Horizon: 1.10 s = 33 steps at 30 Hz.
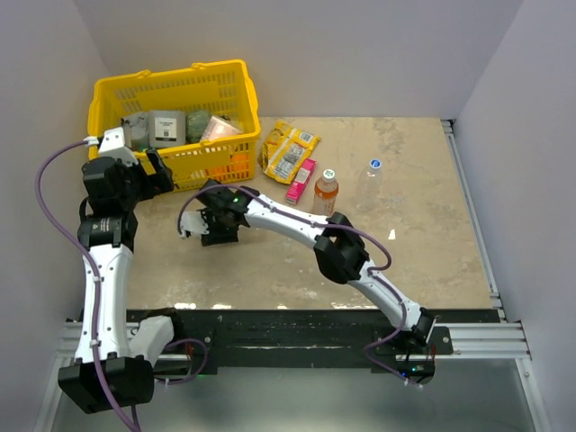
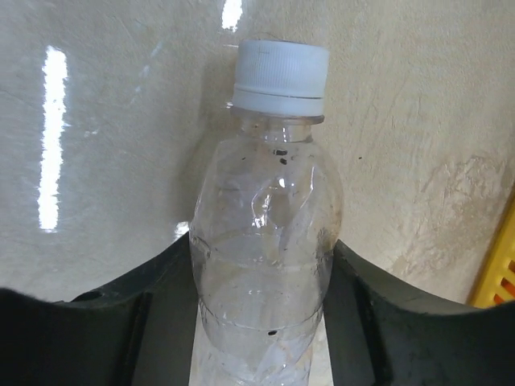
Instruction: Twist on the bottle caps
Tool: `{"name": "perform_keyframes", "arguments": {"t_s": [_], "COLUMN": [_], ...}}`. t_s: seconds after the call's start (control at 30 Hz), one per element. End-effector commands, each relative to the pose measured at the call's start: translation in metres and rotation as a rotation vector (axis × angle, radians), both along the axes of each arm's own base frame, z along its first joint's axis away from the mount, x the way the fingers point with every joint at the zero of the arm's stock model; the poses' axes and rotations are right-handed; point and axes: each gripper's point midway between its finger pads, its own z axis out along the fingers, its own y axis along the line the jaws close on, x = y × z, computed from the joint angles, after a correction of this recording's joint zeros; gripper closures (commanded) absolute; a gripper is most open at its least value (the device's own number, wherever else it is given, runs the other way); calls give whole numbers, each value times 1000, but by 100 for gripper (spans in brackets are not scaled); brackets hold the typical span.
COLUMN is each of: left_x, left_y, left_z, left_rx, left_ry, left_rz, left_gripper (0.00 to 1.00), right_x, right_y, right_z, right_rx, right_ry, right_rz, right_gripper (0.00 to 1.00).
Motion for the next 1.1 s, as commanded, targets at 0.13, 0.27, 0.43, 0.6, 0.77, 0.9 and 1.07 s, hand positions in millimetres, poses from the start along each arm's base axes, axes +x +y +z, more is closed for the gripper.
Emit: {"name": "perform_keyframes", "arguments": {"t_s": [0.13, 0.27, 0.43, 0.6, 0.77, 0.9, 1.07], "left_x": [25, 35, 48, 76, 104, 124, 133], "left_y": [-12, -40, -103, -125, -134, -132, -129], "left_z": [17, 22, 26, 23, 28, 21, 5], "left_rx": [-12, -2, 117, 87, 149, 261, 285], "left_ry": [-85, -143, -199, -179, -144, -127, -92], "left_rz": [-95, -268, -475, -565, -561, -548, -533], "left_gripper": [1, 0, 0, 0, 0, 0, 0], "right_x": [0, 17, 42, 22, 21, 32, 44], "right_y": [-33, -102, -243, -349, -431, -476, -527], "right_z": [267, 356, 432, 454, 400, 353, 313], "right_rx": [735, 1001, 1222, 1386, 1466, 1479, 1479], "right_ry": [197, 217, -178, -627, -747, -776, -852], "right_rz": [-187, -334, -584, -741, -966, -1082, -1198], "right_gripper": [66, 76, 100, 100, 100, 100, 100]}}
